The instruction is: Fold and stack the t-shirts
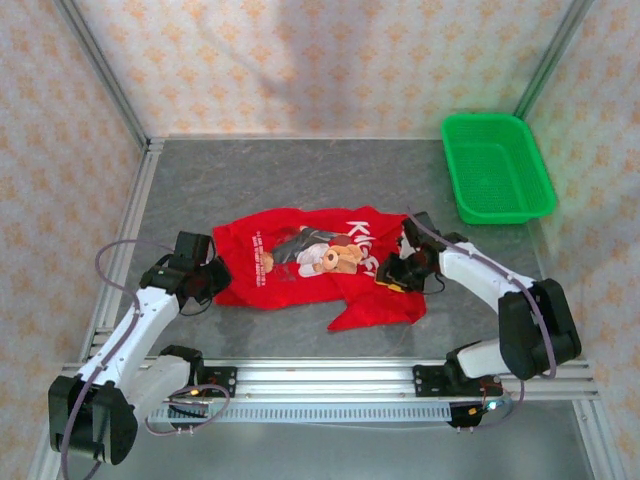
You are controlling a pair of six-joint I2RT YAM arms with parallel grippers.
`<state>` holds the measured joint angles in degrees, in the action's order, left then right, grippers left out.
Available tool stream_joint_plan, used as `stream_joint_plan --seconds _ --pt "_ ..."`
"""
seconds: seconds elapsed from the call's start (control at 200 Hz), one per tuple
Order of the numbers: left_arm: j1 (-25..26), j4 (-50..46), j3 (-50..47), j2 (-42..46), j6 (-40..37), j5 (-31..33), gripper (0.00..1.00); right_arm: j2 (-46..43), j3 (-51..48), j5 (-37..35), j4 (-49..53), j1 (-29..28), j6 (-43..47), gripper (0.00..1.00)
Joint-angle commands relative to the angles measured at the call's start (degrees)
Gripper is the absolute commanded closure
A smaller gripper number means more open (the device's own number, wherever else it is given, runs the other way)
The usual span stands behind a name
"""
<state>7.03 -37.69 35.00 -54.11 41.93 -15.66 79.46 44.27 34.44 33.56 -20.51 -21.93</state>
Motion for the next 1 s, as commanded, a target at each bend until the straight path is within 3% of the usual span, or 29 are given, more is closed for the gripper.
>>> stream_joint_plan --seconds 0.0,0.36,0.641,0.871,0.996 --pt "0.0 -0.7 -1.0 1.4 0.0 0.8 1.0 1.4 1.4 -1.4 -0.1 -1.7 2.8 0.65" --pt "0.0 -1.6 -1.7 3.0 0.4 1.1 1.0 3.2 0.9 -6.2 0.5 -2.5 5.8 0.65" --pt "0.0 -2.4 -1.8 3.6 0.2 1.3 1.0 3.2 0.5 -2.8 -0.5 -3.5 8.5 0.64" --pt "0.0 -2.5 -2.0 3.9 0.3 1.3 1.0 -2.9 1.2 -8.6 2.0 -3.7 7.1 0.64" --pt "-0.1 -2.4 -2.2 3.9 0.3 1.4 1.0 -5.6 1.7 -8.4 3.5 -3.7 6.7 0.64"
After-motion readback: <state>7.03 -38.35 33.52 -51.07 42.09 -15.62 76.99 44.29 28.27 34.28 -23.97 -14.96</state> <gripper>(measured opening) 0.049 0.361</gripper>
